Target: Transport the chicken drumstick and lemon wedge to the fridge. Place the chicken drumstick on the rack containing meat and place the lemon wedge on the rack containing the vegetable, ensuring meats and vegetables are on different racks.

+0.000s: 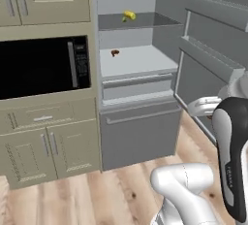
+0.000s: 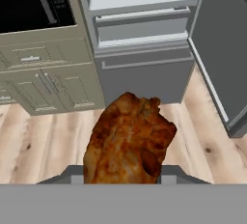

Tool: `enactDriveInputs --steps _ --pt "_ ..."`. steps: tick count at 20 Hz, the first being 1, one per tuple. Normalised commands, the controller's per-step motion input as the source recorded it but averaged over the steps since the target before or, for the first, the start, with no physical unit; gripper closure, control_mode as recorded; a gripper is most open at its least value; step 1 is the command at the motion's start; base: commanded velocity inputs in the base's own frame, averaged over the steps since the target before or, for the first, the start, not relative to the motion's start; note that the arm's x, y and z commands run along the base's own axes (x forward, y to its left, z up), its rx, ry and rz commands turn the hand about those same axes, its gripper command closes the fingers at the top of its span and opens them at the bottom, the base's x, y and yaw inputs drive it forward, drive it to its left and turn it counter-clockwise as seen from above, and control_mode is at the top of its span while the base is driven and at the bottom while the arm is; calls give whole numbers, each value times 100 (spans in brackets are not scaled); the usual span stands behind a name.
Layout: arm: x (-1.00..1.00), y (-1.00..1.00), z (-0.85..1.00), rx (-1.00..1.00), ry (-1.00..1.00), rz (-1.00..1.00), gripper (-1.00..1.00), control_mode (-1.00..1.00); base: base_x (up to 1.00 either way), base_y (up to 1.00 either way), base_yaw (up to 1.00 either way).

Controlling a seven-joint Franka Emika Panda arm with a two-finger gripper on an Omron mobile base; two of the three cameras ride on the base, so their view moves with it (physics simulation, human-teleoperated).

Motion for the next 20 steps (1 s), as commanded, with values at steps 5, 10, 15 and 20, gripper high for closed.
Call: enactDriveInputs --steps 5,10,15,20 --pt "0 0 0 0 0 0 100 100 100 30 -27" --pt "0 0 0 0 0 0 100 100 100 50 -27" --pt "0 0 0 0 0 0 100 100 100 14 -21" --pt "0 0 0 0 0 0 100 100 100 -11 -6"
